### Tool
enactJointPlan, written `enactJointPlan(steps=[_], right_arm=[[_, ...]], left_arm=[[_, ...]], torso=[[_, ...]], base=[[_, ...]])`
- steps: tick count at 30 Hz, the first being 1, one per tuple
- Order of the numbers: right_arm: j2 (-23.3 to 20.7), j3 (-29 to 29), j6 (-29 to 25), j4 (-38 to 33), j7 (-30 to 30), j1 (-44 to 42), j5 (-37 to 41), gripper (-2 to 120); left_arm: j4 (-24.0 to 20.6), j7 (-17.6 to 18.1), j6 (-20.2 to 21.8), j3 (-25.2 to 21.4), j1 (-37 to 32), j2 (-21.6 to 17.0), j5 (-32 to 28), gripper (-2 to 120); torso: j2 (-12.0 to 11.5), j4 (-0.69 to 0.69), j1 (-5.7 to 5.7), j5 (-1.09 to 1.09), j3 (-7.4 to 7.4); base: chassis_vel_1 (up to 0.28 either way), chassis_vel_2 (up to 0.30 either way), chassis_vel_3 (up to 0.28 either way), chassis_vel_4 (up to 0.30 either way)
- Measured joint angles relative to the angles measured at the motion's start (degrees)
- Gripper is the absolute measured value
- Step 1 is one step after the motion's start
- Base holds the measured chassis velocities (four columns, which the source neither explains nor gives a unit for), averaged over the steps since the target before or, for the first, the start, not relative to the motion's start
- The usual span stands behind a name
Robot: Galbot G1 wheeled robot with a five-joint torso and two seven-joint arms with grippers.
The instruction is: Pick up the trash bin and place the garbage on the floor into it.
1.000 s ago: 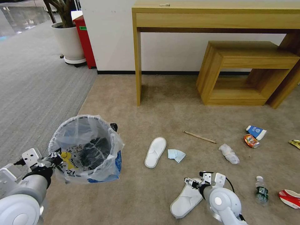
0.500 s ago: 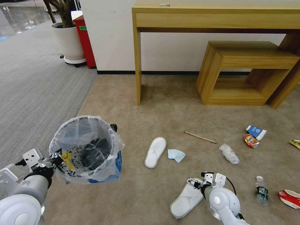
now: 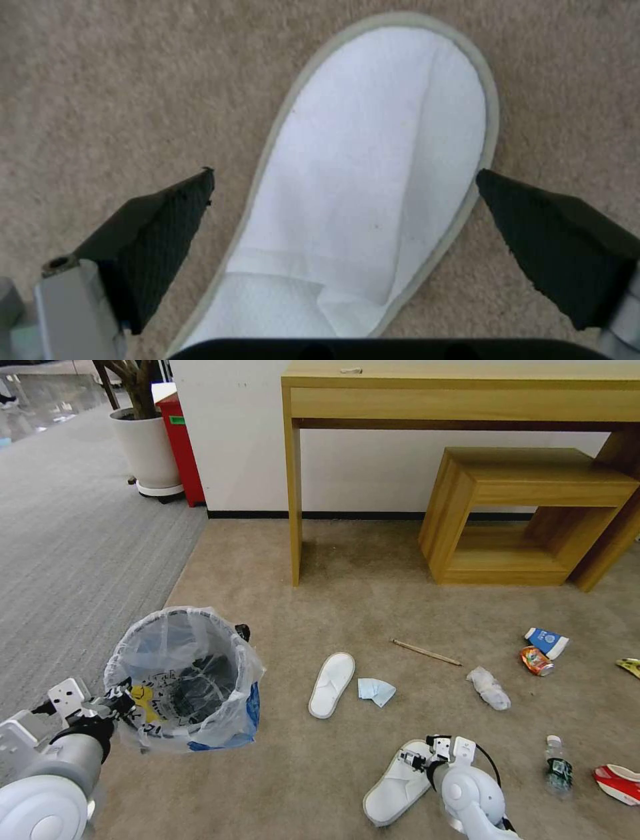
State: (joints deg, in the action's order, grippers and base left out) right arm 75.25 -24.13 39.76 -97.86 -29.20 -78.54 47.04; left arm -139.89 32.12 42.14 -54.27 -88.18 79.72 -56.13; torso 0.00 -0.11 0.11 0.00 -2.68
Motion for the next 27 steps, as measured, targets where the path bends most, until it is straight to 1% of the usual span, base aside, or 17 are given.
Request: enactJointPlan(steps=[4, 5, 7, 8, 10, 11, 12, 14, 15, 18, 19, 20, 21, 22, 23, 25, 27], right_arm=[[0.0, 0.3, -0.1, 0.6, 0.5, -0.2, -0.8, 99], [0.0, 0.4, -0.2, 0.7, 0.5, -0.3, -1.1, 97], [0.1, 0.6, -0.3, 0.9, 0.6, -0.4, -1.4, 89], [0.1, 0.6, -0.3, 0.9, 0.6, -0.4, -1.4, 89], [0.0, 0.9, -0.7, 1.3, 0.8, -0.6, -2.1, 78], [0.0, 1.0, -0.9, 1.3, 0.9, -0.7, -2.3, 74], [0.0, 1.0, -0.9, 1.3, 0.9, -0.7, -2.3, 74], [0.1, 1.1, -1.1, 1.3, 1.1, -0.9, -2.6, 62], [0.1, 1.1, -1.1, 1.3, 1.1, -0.9, -2.6, 62], [0.2, 1.3, -1.1, 1.0, 1.2, -1.0, -2.8, 47], [0.2, 1.3, -1.1, 1.0, 1.2, -1.0, -2.8, 47], [0.2, 1.4, -1.1, 0.9, 1.2, -1.0, -2.9, 41], [0.3, 1.4, -1.1, 0.9, 1.2, -1.0, -2.9, 37], [0.3, 1.4, -1.1, 1.0, 1.2, -1.0, -2.9, 32], [0.3, 1.4, -1.1, 1.0, 1.2, -1.0, -2.9, 32], [0.3, 1.4, -1.2, 1.1, 1.3, -1.0, -3.0, 22], [0.3, 1.4, -1.3, 1.1, 1.5, -1.0, -3.2, 16]], left_arm=[[0.0, 0.0, 0.0, 0.0, 0.0, 0.1, 0.0, 0], [0.0, 0.0, 0.0, 0.0, 0.0, 0.1, 0.0, 0], [0.0, 0.0, 0.0, 0.0, 0.1, 0.1, 0.0, 0], [0.0, 0.0, 0.0, 0.0, 0.1, 0.1, 0.0, 0], [0.0, 0.0, 0.0, 0.1, 0.1, 0.2, 0.0, 0], [0.0, 0.0, 0.0, 0.1, 0.1, 0.2, 0.0, 0], [0.0, 0.0, 0.0, 0.1, 0.1, 0.2, 0.0, 0], [0.1, 0.0, 0.0, 0.1, 0.1, 0.2, 0.0, 0], [0.1, 0.0, 0.0, 0.1, 0.1, 0.2, 0.0, 0], [0.1, 0.0, 0.0, 0.1, 0.1, 0.1, 0.0, 0], [0.1, 0.0, 0.0, 0.1, 0.1, 0.1, 0.0, 0], [0.1, 0.0, 0.0, 0.1, 0.1, 0.1, -0.1, 0], [0.1, 0.0, 0.0, 0.1, 0.1, 0.1, -0.1, 0], [0.1, 0.0, 0.0, 0.0, 0.1, 0.1, -0.1, 0], [0.1, 0.0, 0.0, 0.0, 0.1, 0.1, -0.1, 0], [0.1, 0.0, 0.0, 0.0, 0.1, 0.1, -0.2, 0], [0.0, 0.0, 0.0, -0.1, 0.0, 0.0, -0.2, 0]], torso=[[0.0, 0.00, 0.00, 0.00, 0.00], [0.0, 0.00, 0.00, 0.00, 0.00], [0.0, 0.00, 0.00, 0.00, 0.00], [0.0, 0.00, 0.00, 0.00, 0.00], [0.0, 0.00, 0.00, 0.00, 0.00], [0.0, 0.00, 0.00, 0.00, 0.00], [0.0, 0.00, 0.00, 0.00, 0.00], [0.0, 0.00, 0.00, 0.00, 0.00], [0.0, 0.00, 0.00, 0.00, 0.00], [0.0, 0.00, 0.00, -0.01, 0.00], [0.0, 0.00, 0.00, -0.01, 0.00], [0.0, 0.00, 0.00, 0.00, 0.00], [0.0, 0.00, 0.00, 0.00, 0.00], [0.0, 0.00, 0.00, -0.01, 0.00], [0.0, 0.00, 0.00, -0.01, 0.00], [0.0, 0.00, 0.00, 0.00, 0.00], [0.0, 0.00, 0.00, 0.00, 0.00]], base=[[0.000, 0.000, 0.000, 0.000], [0.000, 0.000, 0.000, 0.000], [0.000, 0.000, 0.000, 0.000], [0.000, 0.000, 0.000, 0.000], [0.000, 0.000, 0.000, 0.000], [0.000, 0.000, 0.000, 0.000], [0.000, 0.000, 0.000, 0.000], [0.000, 0.000, 0.000, 0.000], [0.000, 0.000, 0.000, 0.000], [0.000, 0.000, 0.000, 0.000], [0.000, 0.000, 0.000, 0.000], [0.000, 0.000, 0.000, 0.000], [0.000, 0.000, 0.000, 0.000], [0.000, 0.000, 0.000, 0.000], [0.000, 0.000, 0.000, 0.000], [0.000, 0.000, 0.000, 0.000], [0.000, 0.000, 0.000, 0.000]])
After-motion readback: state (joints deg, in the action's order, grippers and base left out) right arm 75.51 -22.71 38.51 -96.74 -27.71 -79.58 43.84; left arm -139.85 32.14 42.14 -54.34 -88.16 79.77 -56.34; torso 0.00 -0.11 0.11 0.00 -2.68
